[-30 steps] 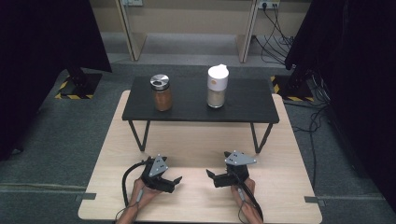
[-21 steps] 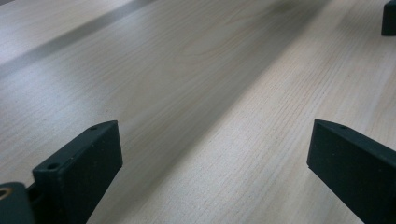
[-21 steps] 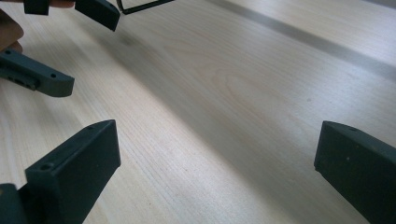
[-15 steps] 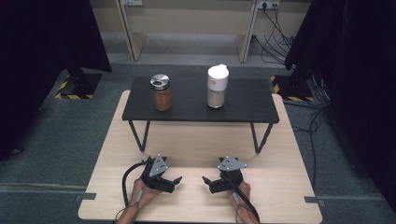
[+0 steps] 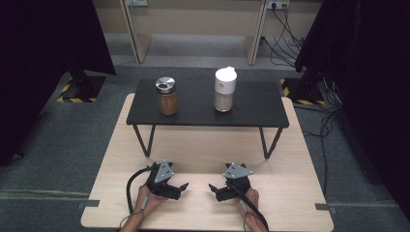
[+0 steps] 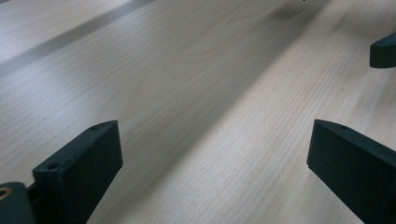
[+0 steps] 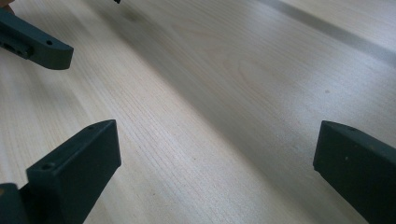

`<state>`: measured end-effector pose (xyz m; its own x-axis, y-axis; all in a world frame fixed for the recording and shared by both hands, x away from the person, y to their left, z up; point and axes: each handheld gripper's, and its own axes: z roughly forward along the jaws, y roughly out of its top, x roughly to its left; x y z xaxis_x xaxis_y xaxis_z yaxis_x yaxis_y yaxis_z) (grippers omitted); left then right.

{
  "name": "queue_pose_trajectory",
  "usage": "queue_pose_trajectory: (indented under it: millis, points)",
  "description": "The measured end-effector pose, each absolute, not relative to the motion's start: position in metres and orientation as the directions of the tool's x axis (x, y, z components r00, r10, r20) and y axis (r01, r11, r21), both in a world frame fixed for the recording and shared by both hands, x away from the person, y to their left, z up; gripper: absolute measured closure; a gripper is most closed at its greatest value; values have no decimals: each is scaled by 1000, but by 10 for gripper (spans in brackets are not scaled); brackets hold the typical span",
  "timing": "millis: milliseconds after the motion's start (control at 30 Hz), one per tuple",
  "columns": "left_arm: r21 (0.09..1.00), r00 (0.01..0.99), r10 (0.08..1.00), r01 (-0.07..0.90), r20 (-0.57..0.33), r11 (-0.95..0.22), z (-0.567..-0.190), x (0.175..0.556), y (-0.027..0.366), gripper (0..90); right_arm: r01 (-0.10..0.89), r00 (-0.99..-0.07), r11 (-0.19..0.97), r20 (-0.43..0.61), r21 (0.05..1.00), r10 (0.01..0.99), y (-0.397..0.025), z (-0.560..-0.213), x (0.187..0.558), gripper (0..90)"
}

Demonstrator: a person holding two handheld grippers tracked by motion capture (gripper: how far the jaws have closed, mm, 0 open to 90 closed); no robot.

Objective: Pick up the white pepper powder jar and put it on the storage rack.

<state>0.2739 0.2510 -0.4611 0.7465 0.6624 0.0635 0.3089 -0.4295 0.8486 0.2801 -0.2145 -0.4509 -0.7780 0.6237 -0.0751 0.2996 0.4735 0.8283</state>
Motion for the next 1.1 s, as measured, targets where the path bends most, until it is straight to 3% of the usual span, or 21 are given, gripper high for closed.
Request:
queue_pose_trajectory:
  millis: [200,1100]
  points:
    - [858,745,666,322,31,-401,-463,276,256,24,300,-780,479,-77,825,621,-214,-450,281,8]
    - [855,745,665,319,40,-409,-462,275,255,24,294,-785,507,-98,810,612,-209,-448,281,8]
